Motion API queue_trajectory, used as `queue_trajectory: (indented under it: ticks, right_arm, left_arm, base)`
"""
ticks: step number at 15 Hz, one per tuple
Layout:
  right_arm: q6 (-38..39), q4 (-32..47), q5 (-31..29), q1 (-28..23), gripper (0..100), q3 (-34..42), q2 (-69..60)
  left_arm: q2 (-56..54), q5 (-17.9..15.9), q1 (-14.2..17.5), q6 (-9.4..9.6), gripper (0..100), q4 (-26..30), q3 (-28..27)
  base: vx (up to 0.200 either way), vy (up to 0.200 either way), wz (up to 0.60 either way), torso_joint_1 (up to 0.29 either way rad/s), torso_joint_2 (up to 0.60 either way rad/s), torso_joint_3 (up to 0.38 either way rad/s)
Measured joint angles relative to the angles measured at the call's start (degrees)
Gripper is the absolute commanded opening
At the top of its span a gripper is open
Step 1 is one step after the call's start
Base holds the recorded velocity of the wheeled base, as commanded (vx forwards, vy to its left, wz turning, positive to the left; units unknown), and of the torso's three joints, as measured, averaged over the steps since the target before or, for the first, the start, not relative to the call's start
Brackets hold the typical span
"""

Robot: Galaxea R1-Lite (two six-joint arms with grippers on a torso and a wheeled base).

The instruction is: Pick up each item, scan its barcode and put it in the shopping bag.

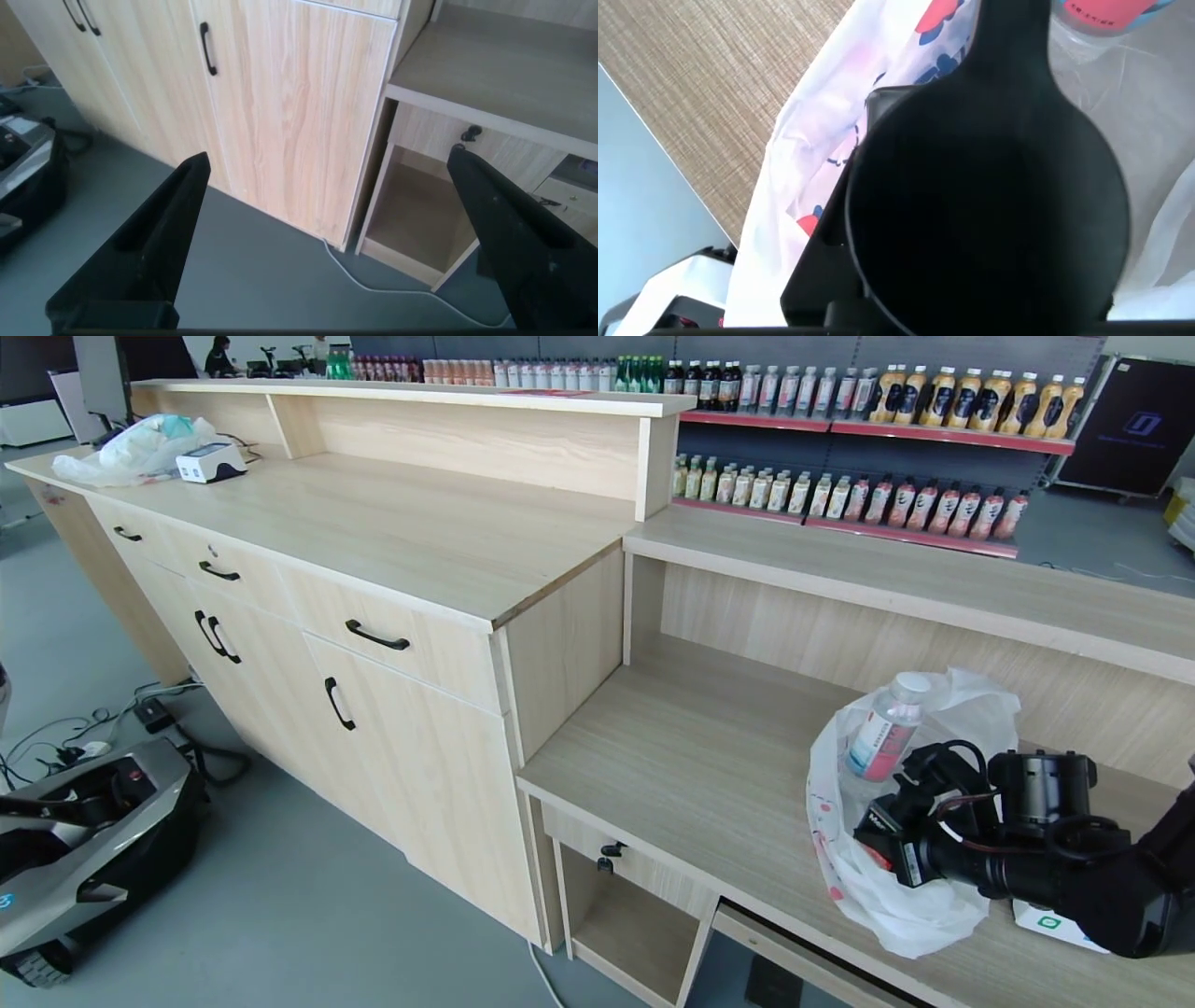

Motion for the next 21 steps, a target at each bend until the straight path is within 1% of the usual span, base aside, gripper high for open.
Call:
queue_trajectory:
  ticks: [3, 4, 11, 15, 17, 19, 20, 21]
  right_arm:
    - [-0.07, 0.00, 0.00, -0.02, 0, 0.16, 0.33]
    - [-0.16, -0.13, 0.01, -0.07, 100, 0.16, 0.46]
    - [-0.40, -0.71, 0.01, -0.35, 100, 0.49, -0.77]
    - [-0.55, -0.40, -0.11, -0.23, 100, -0.30, -10.45]
    - [-1.74, 2.52, -0.32, -0.57, 100, -0.23, -18.05]
    - [-4.84, 6.85, -0.40, -3.33, 100, 0.00, -26.51]
    - [-6.75, 9.09, -0.46, -5.39, 100, 0.13, -30.57]
    - [-9.52, 11.58, -0.46, -8.37, 100, 0.07, -34.73]
  left_arm:
    - [0.00, -0.02, -0.02, 0.00, 100, 0.00, 0.00]
    - [0.00, 0.00, -0.02, 0.00, 100, 0.00, 0.00]
    - [0.00, -0.02, -0.02, 0.00, 100, 0.00, 0.00]
    - [0.00, -0.02, -0.02, 0.00, 100, 0.00, 0.00]
    - [0.00, -0.02, -0.02, 0.00, 100, 0.00, 0.00]
    - [0.00, -0.02, -0.02, 0.00, 100, 0.00, 0.00]
    - [0.00, -0.02, 0.00, 0.00, 100, 0.00, 0.00]
    - [0.00, -0.02, -0.02, 0.00, 100, 0.00, 0.00]
  base:
    - [0.000, 0.000, 0.00, 0.000, 0.00, 0.000]
    - [0.000, 0.000, 0.00, 0.000, 0.00, 0.000]
    - [0.000, 0.000, 0.00, 0.000, 0.00, 0.000]
    - [0.000, 0.000, 0.00, 0.000, 0.00, 0.000]
    - [0.000, 0.000, 0.00, 0.000, 0.00, 0.000]
    - [0.000, 0.000, 0.00, 0.000, 0.00, 0.000]
    - [0.000, 0.000, 0.00, 0.000, 0.00, 0.000]
    - [0.000, 0.000, -0.60, 0.007, 0.00, 0.002]
